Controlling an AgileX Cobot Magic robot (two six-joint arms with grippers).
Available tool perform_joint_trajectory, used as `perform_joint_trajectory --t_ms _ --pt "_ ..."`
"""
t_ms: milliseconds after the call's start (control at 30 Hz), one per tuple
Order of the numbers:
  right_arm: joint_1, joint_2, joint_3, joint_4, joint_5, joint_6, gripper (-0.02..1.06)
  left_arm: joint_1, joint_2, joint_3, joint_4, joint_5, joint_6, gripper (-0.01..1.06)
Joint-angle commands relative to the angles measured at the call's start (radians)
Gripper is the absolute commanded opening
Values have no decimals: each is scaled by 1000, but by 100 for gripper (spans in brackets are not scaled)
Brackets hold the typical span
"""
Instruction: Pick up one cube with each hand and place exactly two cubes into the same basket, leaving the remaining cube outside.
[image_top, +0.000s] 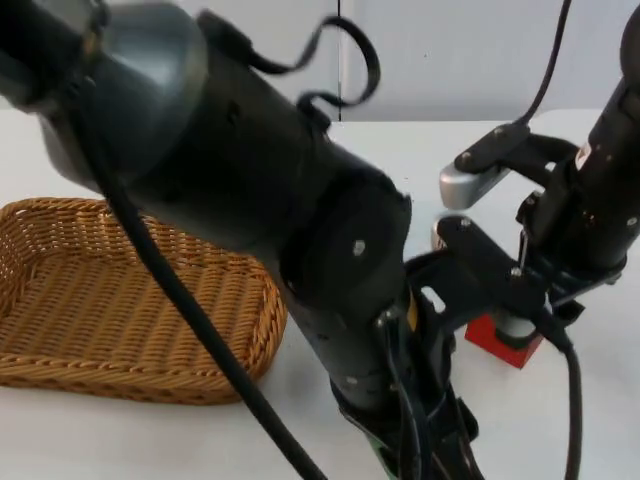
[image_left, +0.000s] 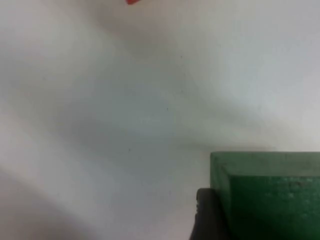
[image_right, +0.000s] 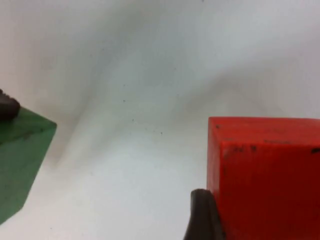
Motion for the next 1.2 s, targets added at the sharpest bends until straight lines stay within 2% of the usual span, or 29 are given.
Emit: perform_joint_trajectory --t_ms 0,667,1000,1167 --pt "5 -63 -3 -2 19 2 0 1 -43 -3 -13 39 -10 0" --pt "5 -315 -3 2 117 2 0 1 -266 -3 -2 211 -53 0" --pt "5 -344 -3 2 134 6 0 1 -340 -3 2 233 -53 0" --pt "5 -344 -3 2 135 6 0 1 -346 -3 76 269 -96 0"
